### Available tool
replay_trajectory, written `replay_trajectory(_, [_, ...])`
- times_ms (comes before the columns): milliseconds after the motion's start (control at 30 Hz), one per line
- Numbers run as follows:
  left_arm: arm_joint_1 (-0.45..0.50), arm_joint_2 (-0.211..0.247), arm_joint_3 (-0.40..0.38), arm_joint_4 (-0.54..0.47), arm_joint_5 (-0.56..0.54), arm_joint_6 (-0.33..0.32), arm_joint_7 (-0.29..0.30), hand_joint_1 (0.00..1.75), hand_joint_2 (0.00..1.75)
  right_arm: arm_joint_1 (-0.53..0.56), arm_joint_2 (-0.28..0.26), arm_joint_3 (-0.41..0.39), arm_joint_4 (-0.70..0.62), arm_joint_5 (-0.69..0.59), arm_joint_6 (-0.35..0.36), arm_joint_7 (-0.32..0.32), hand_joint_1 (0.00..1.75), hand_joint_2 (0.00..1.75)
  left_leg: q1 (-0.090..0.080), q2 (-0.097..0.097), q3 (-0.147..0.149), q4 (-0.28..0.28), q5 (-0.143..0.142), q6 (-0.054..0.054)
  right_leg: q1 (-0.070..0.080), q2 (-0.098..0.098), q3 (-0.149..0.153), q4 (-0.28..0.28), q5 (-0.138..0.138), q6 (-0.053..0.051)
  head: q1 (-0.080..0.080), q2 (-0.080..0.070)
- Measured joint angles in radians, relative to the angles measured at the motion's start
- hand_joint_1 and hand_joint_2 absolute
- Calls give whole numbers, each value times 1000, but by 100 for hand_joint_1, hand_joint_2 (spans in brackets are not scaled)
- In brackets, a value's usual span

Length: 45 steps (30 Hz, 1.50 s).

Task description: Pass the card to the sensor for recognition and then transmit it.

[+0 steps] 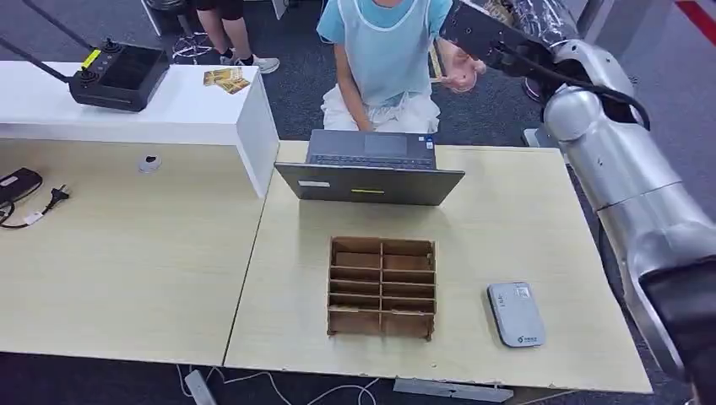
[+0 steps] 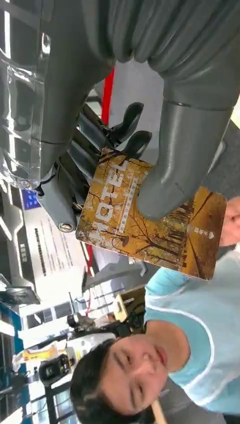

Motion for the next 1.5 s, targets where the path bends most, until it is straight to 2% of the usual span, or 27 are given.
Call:
replay_trajectory(300, [-4,0,0,0,-26,-2,8,0,0,-24,59,15,152,179,-53,24,175,175,0,0,0,0,0,0,0,0,0,0,0,0,0,0])
replay_trajectory(633, [-4,0,0,0,-32,-3,9,0,0,-26,91,16,241,275,-80,26,175,175,0,0,0,0,0,0,0,0,0,0,0,0,0,0])
replay_trajectory(667, [-4,0,0,0,-33,-3,9,0,0,-26,94,16,246,281,-84,26,127,175,0,0,0,0,0,0,0,0,0,0,0,0,0,0])
replay_trajectory(700, [-4,0,0,0,-33,-3,9,0,0,-26,97,16,250,286,-89,25,47,175,0,0,0,0,0,0,0,0,0,0,0,0,0,0])
replay_trajectory(733, [-4,0,0,0,-33,-3,9,0,0,-26,99,16,254,291,-92,25,47,175,0,0,0,0,0,0,0,0,0,0,0,0,0,0])
replay_trajectory(767, [-4,0,0,0,-33,-3,9,0,0,-26,101,16,256,296,-92,25,0,175,0,0,0,0,0,0,0,0,0,0,0,0,0,0])
replay_trajectory(1000, [-4,-1,0,0,-33,-3,9,0,0,-26,115,16,270,315,-95,23,0,175,0,0,0,0,0,0,0,0,0,0,0,0,0,0])
replay_trajectory(1267, [-4,-1,2,0,-33,-3,9,0,0,-23,118,5,273,340,-131,16,0,175,0,0,0,0,0,0,0,0,-1,0,0,0,0,0])
replay_trajectory(1500, [-4,-1,3,0,-36,-2,9,0,0,-16,115,-10,273,421,-186,67,0,175,0,0,0,0,0,0,0,0,-1,0,0,0,0,0])
